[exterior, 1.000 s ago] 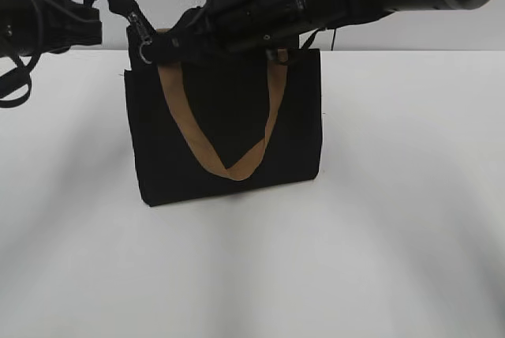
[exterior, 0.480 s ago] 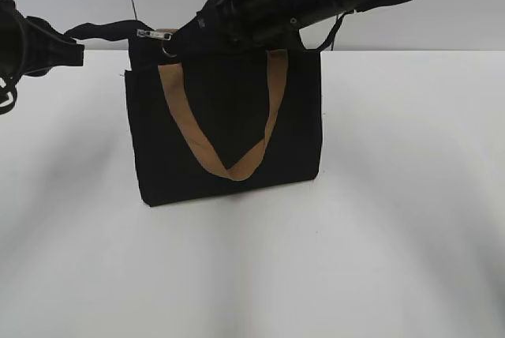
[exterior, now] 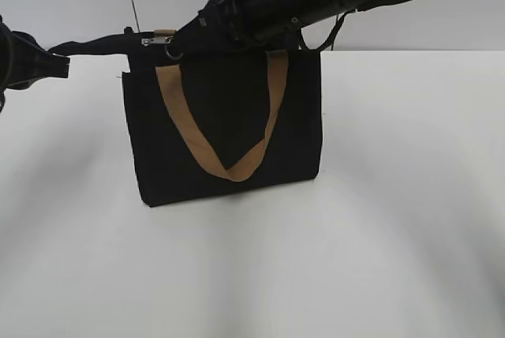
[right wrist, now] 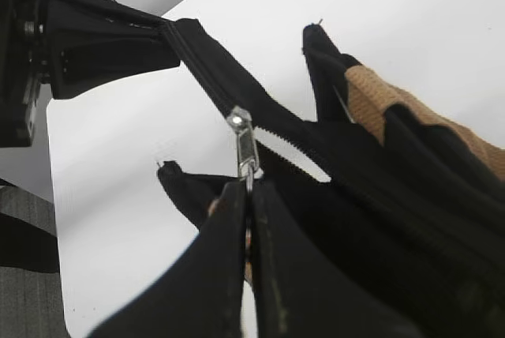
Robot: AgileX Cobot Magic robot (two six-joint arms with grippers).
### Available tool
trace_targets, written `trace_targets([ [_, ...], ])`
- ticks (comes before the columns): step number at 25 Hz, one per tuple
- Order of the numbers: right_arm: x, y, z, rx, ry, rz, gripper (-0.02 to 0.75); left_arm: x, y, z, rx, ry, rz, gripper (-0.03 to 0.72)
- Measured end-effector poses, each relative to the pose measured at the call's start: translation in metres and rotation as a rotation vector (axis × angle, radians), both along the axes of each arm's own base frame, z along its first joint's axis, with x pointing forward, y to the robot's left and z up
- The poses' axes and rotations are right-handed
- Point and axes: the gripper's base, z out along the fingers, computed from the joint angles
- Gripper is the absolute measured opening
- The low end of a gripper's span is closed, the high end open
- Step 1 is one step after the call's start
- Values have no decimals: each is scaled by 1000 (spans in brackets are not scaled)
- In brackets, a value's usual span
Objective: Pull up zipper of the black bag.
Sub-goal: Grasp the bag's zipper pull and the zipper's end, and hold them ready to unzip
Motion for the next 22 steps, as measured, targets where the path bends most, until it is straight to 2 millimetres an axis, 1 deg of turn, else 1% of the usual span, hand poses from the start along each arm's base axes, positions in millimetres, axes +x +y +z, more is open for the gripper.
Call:
trace_targets([
  [3,1,-1,-1,-10,-7,-5,-15,1,6,-1,4,16,26,20],
  [10,2,-5,-5,-75,-21,-13,-15,1,7,-1,3,23,32,20],
  [12,5,-10,-5,-82,-12,-28,-15,1,7,-2,3,23,32,20],
  [13,6,-14,-6,-81,-1,-33,-15,1,7,-2,3,23,32,20],
  [16,16,-33,-5,-76,22,-89,-15,1,7,-2,3,23,32,20],
  [22,27,-71,13,-76,-8,-174,-15,1,7,-2,3,23,33,20],
])
